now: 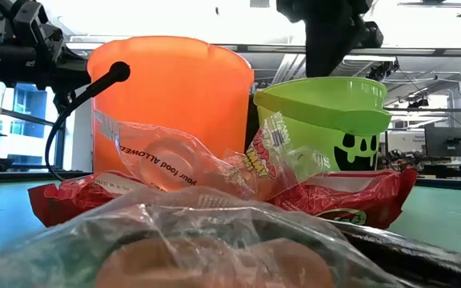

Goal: Sort candy by brand, put in halloween buckets
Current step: Put the orange gummy into the green bucket, then put the green gummy into the green bucket

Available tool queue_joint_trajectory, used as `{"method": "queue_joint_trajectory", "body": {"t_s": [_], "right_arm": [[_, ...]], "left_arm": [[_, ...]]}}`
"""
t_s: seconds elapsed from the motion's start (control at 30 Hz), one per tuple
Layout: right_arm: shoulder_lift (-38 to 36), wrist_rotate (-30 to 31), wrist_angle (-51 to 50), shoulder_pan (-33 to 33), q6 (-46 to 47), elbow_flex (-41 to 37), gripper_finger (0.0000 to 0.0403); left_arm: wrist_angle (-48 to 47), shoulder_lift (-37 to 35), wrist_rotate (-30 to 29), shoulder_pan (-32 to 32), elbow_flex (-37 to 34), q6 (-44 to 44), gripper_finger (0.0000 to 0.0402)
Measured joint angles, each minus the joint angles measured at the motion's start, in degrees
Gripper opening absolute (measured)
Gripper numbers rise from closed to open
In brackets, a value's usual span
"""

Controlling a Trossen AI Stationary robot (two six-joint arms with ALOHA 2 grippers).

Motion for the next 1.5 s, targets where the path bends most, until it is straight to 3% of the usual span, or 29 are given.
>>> {"method": "queue_joint_trajectory", "body": {"t_s": [0.2, 0.33, 0.47, 0.6, 0.8, 0.93, 1.1, 1.23, 1.37, 1.5], "right_arm": [[-0.04, -4.94, 0.51, -0.62, 0.04, 0.0, 0.0177], [-0.31, -6.74, -0.09, -0.64, -2.4, 2.64, 0.0207], [-1.43, -1.58, -3.68, -0.61, -3.73, 8.21, 0.0212], [-3.4, 7.91, -9.63, -0.68, -3.69, 12.24, 0.0213], [-8.23, 15.21, -18.75, -5.81, -3.7, 12.28, 0.0213], [-12.58, 14.4, -20.37, -12.64, -6.12, 7.71, 0.0213], [-18.94, 9.72, -14.88, -21.52, -15.38, -0.67, 0.0213], [-23.71, 1.95, -4.9, -26.94, -21.75, -8.08, 0.0213], [-26.9, -5.08, 3.91, -29.97, -25.41, -13.82, 0.0213], [-27.5, -8.43, 6.98, -31.58, -26.57, -16.36, 0.0213]], "left_arm": [[0.94, -0.02, -0.92, 0.0, 0.0, -2.22, 0.0003], [1.57, 0.0, -0.94, 0.0, 0.0, -10.1, 0.0003], [8.84, 1.0, -0.27, 0.48, 0.42, -12.69, 0.0005], [4.56, 6.58, 0.05, 1.86, 7.93, -12.51, 0.0034], [-9.95, 27.49, 3.85, 9.31, 26.79, -9.41, 0.0118], [-14.31, 46.0, 16.37, 18.93, 39.1, -3.61, 0.0161], [-18.64, 68.79, 31.44, 32.07, 53.25, 1.59, 0.0188], [-22.95, 84.64, 38.26, 39.23, 63.28, 1.22, 0.0192], [-30.02, 96.97, 41.35, 41.96, 70.84, 0.9, 0.0192], [-33.64, 104.59, 41.12, 41.64, 73.86, 0.66, 0.0192]]}}
